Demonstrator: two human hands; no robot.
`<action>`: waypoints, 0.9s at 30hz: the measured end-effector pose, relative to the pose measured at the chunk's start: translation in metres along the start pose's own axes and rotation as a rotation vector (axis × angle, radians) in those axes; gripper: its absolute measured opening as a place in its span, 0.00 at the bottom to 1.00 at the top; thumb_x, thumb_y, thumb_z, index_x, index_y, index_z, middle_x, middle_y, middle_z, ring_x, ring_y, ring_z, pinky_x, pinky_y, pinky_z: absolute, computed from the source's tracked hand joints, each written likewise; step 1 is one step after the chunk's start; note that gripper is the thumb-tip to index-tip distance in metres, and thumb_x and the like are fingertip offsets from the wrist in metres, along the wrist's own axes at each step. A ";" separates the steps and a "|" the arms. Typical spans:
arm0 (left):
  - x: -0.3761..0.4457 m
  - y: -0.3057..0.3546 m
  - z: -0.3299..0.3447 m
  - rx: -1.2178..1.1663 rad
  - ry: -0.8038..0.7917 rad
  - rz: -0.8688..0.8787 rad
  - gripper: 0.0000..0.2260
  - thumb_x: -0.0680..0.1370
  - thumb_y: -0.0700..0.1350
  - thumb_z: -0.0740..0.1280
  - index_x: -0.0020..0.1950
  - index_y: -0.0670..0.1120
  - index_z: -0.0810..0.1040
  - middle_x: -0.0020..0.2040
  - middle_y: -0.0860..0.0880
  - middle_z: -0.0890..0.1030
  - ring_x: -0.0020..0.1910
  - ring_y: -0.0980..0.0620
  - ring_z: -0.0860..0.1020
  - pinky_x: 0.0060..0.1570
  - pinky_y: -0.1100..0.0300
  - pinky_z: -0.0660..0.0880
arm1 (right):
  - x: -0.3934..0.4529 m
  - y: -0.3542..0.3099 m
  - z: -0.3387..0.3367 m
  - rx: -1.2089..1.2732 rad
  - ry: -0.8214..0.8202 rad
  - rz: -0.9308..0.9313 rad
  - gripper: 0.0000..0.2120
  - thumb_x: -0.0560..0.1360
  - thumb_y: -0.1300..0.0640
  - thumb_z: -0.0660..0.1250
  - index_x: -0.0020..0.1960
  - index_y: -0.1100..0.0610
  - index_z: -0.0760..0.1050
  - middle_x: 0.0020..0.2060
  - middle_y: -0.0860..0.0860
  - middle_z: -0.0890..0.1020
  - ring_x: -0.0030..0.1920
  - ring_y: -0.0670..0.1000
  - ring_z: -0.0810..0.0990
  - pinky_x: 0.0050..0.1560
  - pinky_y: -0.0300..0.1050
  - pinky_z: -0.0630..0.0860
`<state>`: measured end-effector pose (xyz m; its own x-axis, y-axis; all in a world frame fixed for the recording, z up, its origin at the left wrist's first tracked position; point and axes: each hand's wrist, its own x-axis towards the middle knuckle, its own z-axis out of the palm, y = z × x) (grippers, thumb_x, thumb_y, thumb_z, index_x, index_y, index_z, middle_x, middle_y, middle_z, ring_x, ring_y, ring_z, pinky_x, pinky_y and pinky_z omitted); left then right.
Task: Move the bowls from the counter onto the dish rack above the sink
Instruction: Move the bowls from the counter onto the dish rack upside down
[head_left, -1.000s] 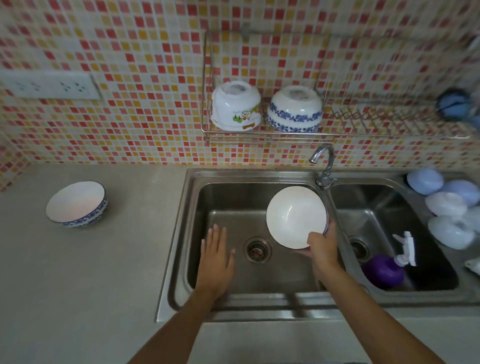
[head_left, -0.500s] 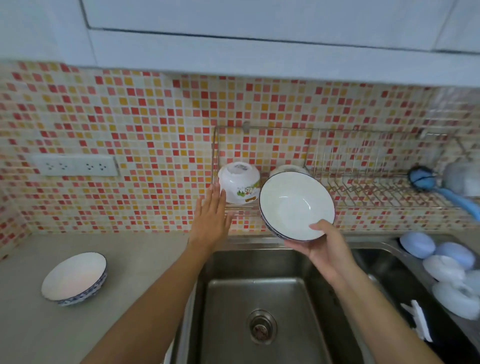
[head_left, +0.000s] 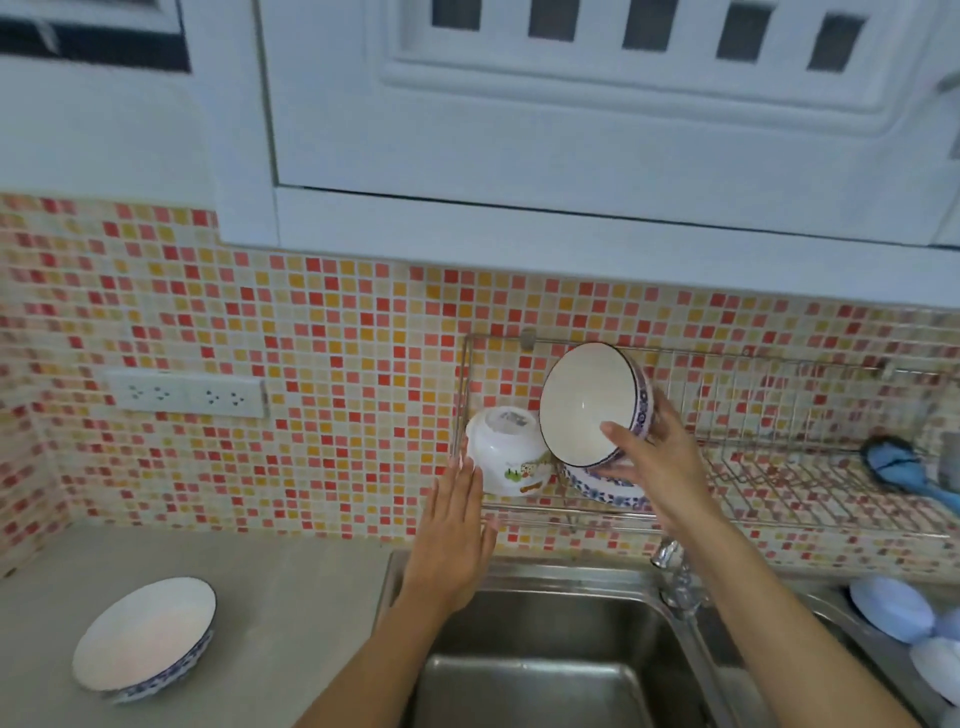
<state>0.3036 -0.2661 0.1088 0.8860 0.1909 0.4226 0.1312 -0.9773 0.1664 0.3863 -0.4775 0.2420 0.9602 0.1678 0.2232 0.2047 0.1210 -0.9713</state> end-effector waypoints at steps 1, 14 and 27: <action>0.000 0.000 -0.001 -0.008 0.001 0.009 0.28 0.81 0.58 0.44 0.76 0.44 0.52 0.76 0.46 0.53 0.75 0.45 0.51 0.71 0.45 0.55 | 0.006 -0.001 0.004 -0.041 -0.008 -0.027 0.35 0.71 0.63 0.74 0.72 0.45 0.66 0.59 0.45 0.77 0.60 0.57 0.77 0.44 0.61 0.83; -0.002 0.000 -0.005 -0.065 0.005 0.022 0.29 0.79 0.59 0.36 0.76 0.47 0.41 0.76 0.50 0.42 0.75 0.47 0.39 0.72 0.46 0.42 | 0.042 0.020 0.043 -0.926 -0.271 -0.399 0.41 0.73 0.57 0.73 0.77 0.43 0.54 0.72 0.54 0.57 0.71 0.54 0.63 0.65 0.38 0.62; -0.002 0.004 -0.005 -0.114 0.016 0.006 0.30 0.76 0.60 0.32 0.76 0.49 0.38 0.77 0.51 0.40 0.74 0.50 0.34 0.71 0.50 0.34 | 0.055 0.070 0.053 -1.267 -0.555 -0.649 0.39 0.73 0.58 0.73 0.76 0.41 0.57 0.76 0.54 0.54 0.73 0.59 0.61 0.67 0.54 0.71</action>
<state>0.3000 -0.2696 0.1132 0.8792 0.1872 0.4381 0.0733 -0.9617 0.2640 0.4438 -0.4081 0.1910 0.5121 0.7862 0.3460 0.8484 -0.5259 -0.0607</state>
